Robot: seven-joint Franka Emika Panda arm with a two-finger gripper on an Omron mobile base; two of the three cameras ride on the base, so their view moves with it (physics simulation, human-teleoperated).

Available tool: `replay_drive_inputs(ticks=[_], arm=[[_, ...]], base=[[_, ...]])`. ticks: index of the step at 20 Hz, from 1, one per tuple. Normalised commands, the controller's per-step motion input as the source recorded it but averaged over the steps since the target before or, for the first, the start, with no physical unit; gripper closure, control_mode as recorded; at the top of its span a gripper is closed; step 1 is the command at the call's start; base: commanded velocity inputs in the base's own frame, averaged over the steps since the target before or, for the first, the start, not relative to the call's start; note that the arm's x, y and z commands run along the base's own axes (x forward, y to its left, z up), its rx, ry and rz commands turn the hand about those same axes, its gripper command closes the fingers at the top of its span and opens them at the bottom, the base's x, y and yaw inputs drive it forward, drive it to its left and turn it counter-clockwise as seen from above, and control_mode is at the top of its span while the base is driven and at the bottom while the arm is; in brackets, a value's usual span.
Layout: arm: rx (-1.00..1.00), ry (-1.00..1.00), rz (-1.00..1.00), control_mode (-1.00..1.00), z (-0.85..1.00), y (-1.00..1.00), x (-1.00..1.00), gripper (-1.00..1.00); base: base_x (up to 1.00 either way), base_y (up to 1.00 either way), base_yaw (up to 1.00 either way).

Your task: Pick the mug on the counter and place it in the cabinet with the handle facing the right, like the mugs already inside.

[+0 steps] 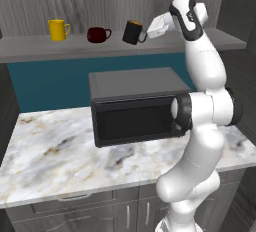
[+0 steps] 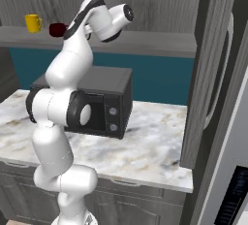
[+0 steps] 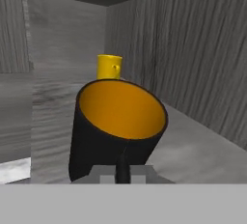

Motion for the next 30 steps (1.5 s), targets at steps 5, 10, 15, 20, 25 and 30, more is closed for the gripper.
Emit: replay_drive_inputs(ticks=[5, 10, 15, 20, 25, 30], arm=[[-0.01, 0.0, 0.03, -1.0, 0.0, 0.0, 0.19, 1.0], [-0.02, 0.0, 0.01, -1.0, 0.0, 0.03, 0.0, -1.0], [0.0, 0.0, 0.01, -1.0, 0.0, 0.0, 0.0, -1.0], [0.0, 0.0, 0.01, -1.0, 0.0, 0.0, 0.0, -1.0], [0.0, -0.02, 0.0, -1.0, 0.02, 0.0, -0.09, -1.0], [0.0, -0.06, 0.0, -1.0, 0.05, -0.03, -0.19, -1.0]], base=[[0.0, 0.0, 0.0], [0.0, 0.0, 0.0], [0.0, 0.0, 0.0], [0.0, 0.0, 0.0], [0.0, 0.0, 0.0], [0.0, 0.0, 0.0]])
